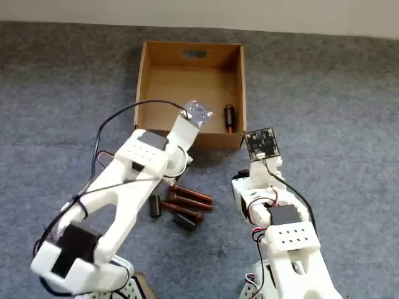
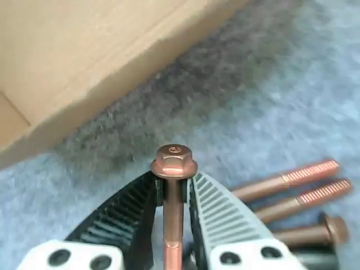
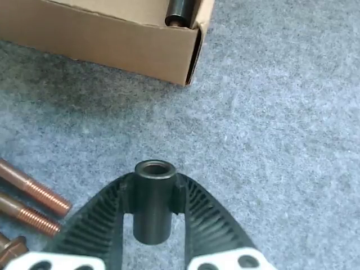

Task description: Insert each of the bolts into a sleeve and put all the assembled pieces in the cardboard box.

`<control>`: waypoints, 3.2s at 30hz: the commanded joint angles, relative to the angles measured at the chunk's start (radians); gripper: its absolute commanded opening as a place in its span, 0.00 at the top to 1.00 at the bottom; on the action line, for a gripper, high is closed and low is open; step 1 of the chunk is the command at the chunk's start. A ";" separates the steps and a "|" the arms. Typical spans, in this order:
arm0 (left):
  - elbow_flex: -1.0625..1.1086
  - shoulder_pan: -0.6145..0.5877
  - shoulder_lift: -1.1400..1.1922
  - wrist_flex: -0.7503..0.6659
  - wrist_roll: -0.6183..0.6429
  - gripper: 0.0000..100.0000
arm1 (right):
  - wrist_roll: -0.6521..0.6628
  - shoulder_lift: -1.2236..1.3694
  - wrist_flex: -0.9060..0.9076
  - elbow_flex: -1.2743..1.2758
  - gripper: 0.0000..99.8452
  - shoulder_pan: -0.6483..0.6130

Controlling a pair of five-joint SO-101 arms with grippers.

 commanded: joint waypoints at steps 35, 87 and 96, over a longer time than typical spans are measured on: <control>-0.349 -0.426 0.374 0.152 -0.031 0.99 | -0.008 -0.021 -0.022 0.004 0.99 0.005; -0.082 -0.380 -0.446 0.012 0.207 0.99 | -0.101 -0.591 -0.136 -0.048 0.99 0.004; -0.074 -0.120 -0.734 -0.178 0.212 0.99 | -0.101 -0.638 -0.555 0.197 0.99 -0.108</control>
